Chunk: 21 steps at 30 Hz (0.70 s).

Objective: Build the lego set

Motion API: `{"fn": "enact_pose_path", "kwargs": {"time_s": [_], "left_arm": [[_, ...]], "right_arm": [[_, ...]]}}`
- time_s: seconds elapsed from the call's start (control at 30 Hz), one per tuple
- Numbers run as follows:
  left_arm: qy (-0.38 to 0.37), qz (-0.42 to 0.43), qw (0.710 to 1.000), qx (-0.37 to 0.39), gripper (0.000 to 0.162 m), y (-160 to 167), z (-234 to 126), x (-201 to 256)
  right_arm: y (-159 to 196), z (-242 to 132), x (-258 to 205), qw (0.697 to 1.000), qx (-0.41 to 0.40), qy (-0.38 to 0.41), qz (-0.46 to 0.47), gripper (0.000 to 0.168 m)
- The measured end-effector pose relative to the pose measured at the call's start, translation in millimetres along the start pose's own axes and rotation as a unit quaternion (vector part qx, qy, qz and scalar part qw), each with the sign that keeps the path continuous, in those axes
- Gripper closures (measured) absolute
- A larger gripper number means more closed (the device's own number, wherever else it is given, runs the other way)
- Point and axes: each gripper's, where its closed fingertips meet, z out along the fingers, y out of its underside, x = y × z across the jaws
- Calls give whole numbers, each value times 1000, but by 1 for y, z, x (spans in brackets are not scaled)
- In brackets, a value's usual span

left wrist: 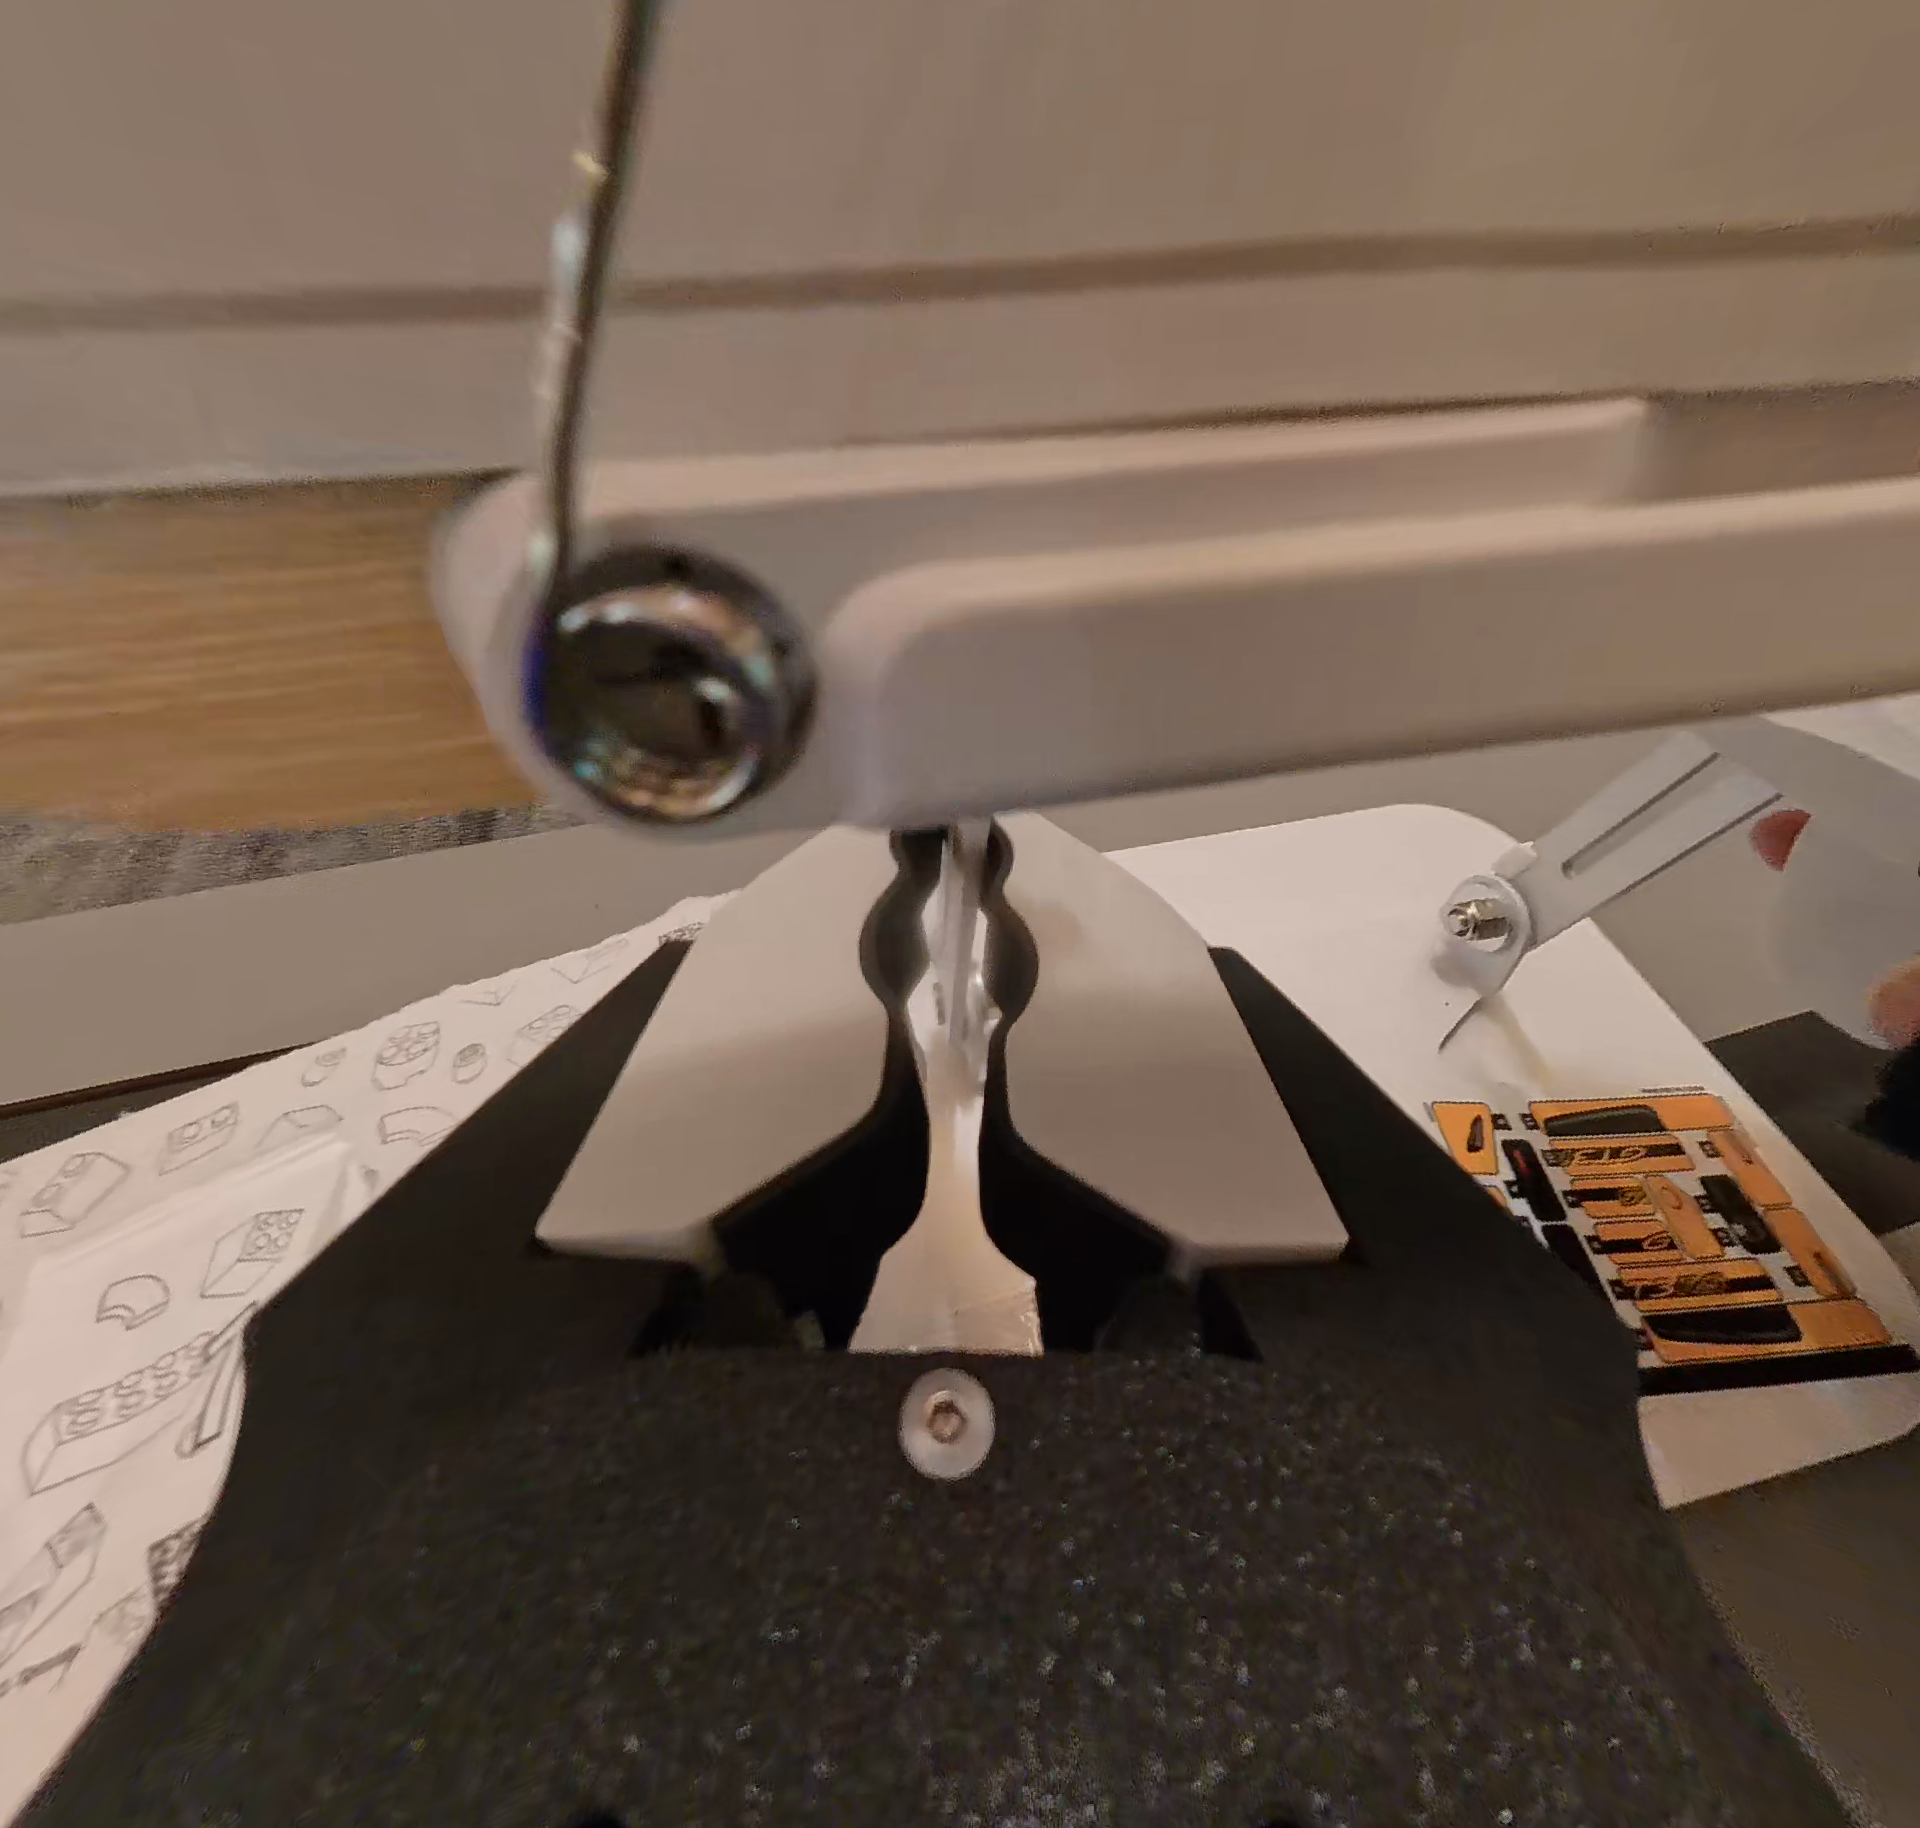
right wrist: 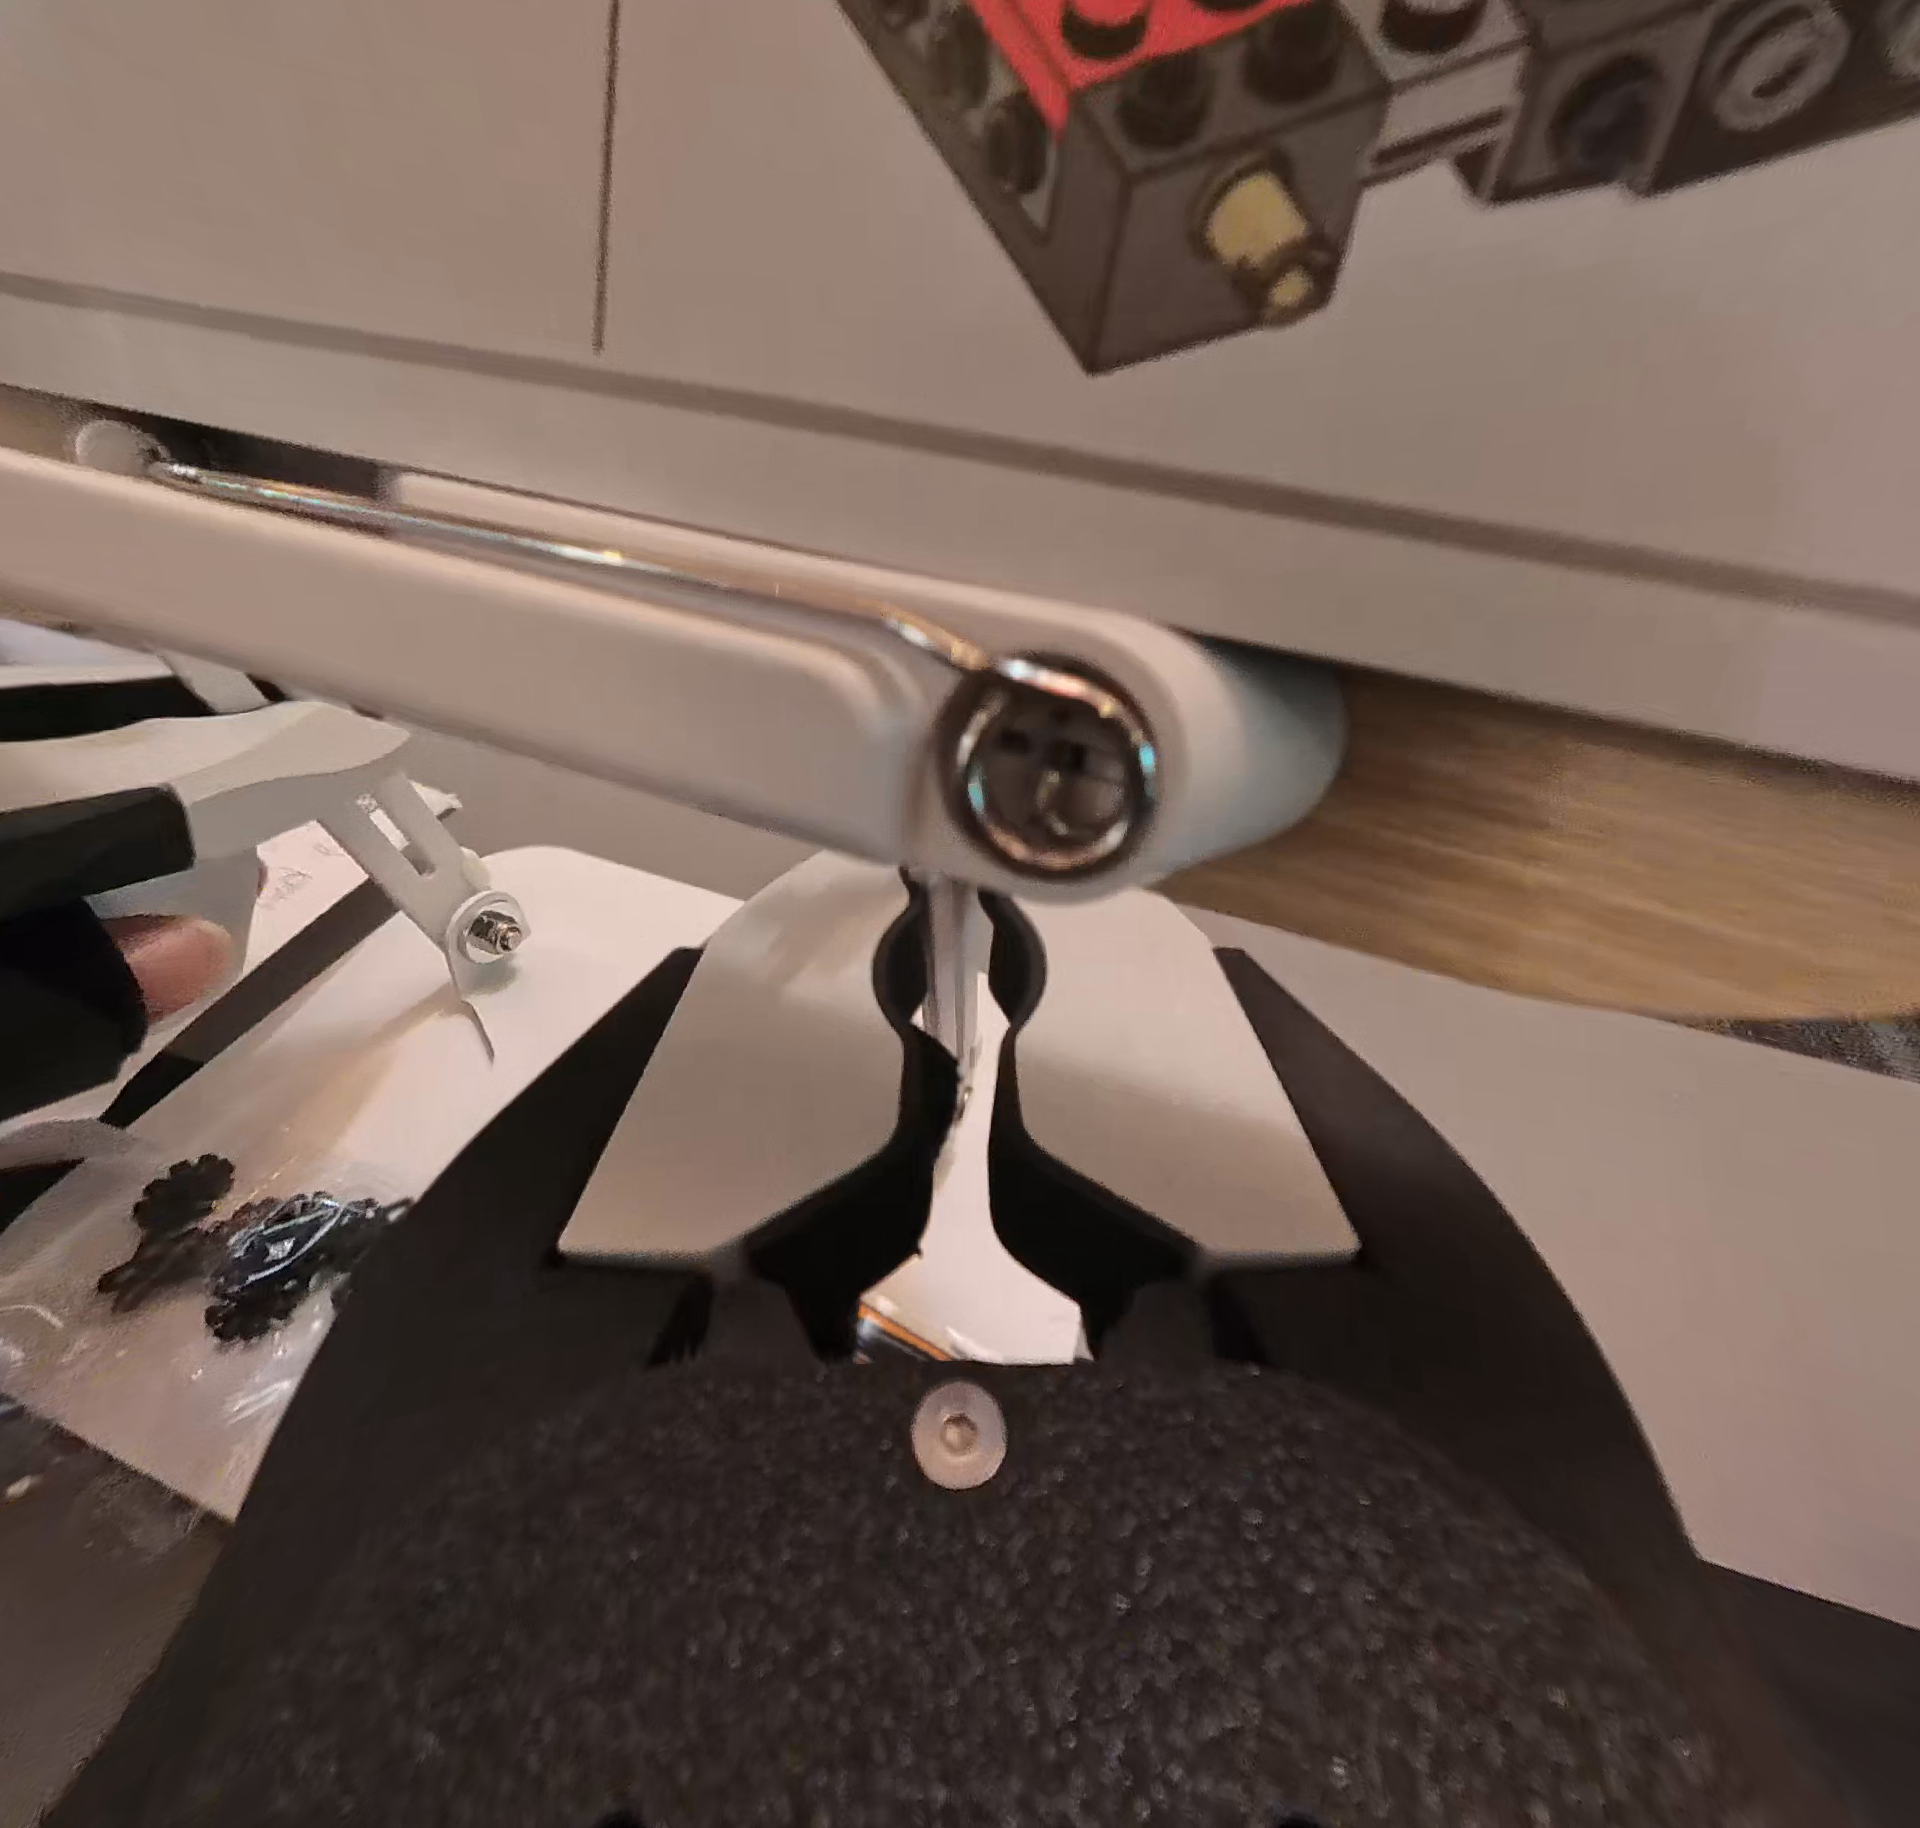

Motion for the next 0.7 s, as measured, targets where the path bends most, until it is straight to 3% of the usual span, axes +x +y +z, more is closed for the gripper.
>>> {"fn": "enact_pose_path", "kwargs": {"time_s": [0.3,0.7], "left_arm": [[-12,24,999,-42,155,5,-11,0],[-14,37,997,-63,156,16,-46,11]], "right_arm": [[3,-8,-6,999,-46,-10,-22,165],[9,-47,-16,996,-74,-19,-38,166]]}}
